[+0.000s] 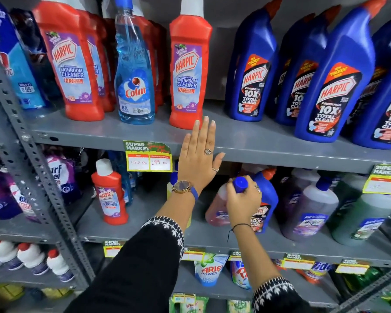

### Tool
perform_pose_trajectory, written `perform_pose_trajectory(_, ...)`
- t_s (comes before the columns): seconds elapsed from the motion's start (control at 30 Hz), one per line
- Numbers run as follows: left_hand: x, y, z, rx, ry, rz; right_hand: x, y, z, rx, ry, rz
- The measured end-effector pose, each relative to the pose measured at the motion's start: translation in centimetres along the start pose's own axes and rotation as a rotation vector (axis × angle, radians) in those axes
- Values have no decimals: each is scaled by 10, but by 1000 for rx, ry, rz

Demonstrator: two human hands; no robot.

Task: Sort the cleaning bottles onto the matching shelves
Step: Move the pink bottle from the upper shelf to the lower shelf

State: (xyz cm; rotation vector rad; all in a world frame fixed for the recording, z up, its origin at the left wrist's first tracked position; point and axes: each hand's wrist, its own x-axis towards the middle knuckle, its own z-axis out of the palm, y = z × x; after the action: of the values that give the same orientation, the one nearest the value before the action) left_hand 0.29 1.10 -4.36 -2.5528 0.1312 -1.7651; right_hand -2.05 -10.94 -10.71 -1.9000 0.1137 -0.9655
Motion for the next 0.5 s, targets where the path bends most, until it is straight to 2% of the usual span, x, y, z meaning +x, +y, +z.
perform_pose_trajectory(0.23,1,-1,-2,-15,-10,28,-1,24,38,-135,-103,-10)
perform_pose_trajectory(0.5,2,-2,-2,-1,-24,24,10,23,60,-171,-176,-3)
